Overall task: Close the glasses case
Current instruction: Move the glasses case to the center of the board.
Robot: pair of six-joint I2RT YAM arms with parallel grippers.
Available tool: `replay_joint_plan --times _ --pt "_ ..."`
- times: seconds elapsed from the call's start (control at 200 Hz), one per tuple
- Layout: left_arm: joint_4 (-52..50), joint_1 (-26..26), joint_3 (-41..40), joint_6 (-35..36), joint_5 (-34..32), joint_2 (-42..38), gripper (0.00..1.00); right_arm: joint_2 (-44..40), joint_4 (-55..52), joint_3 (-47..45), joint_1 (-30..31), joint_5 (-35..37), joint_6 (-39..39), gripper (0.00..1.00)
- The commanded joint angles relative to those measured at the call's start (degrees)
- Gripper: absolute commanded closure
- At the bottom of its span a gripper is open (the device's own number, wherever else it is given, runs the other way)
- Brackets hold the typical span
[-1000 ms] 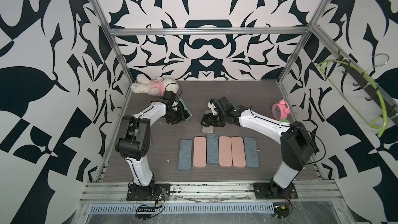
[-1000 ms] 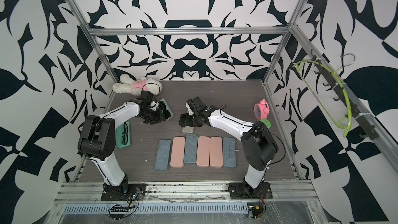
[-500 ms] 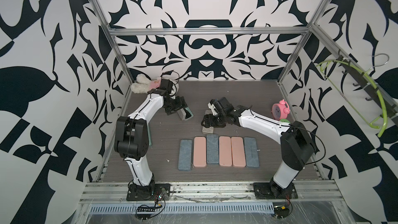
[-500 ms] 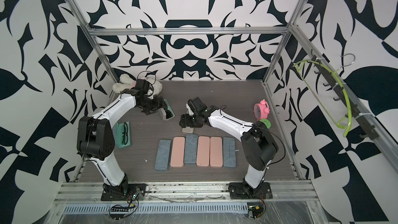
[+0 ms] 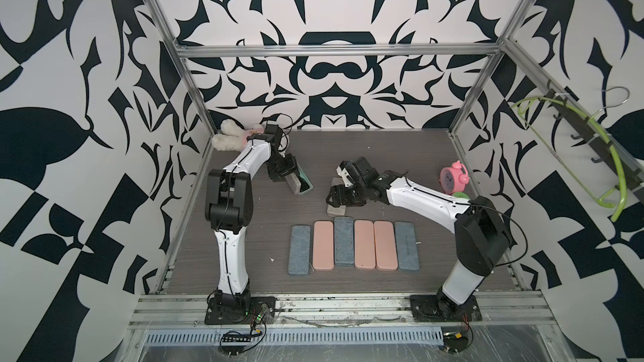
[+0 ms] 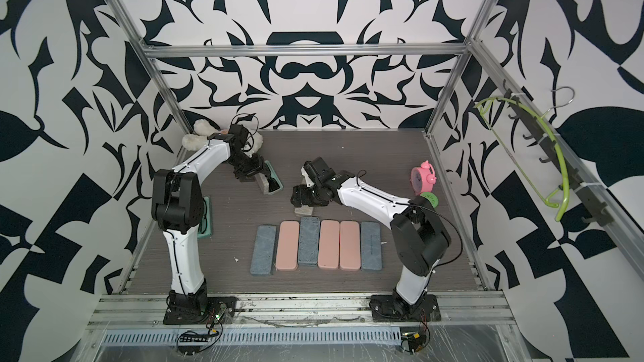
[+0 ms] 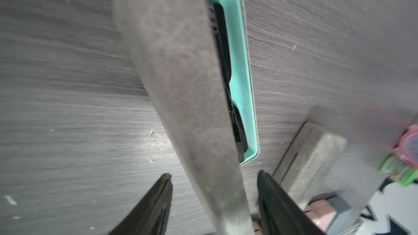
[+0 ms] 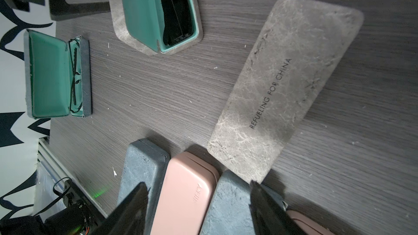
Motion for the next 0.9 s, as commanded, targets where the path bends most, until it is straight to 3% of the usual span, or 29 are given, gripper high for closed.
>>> replay_joint_plan --times 0.0,0.255,0.425,0.895 --pt "-4.19 0.00 1.38 3.08 1.23 0.24 0.46 -3.09 -0.54 -0.21 0.08 1.03 -0.94 0.27" --pt "-6.22 -0.14 -1.55 7.24 2.21 -1.13 0.65 -2.43 -0.55 -0.03 0.08 1.05 -0.85 0.28" --pt "-7.35 -0.90 -2.14 8.61 1.35 -2.39 0.70 -2.08 -0.77 0.26 0.07 0.79 -0.68 0.30" --pt "-9.34 -7.83 -4.17 9.35 -0.49 -4.91 0.74 -2.90 -1.61 -0.36 0.03 1.86 -0.55 0.31"
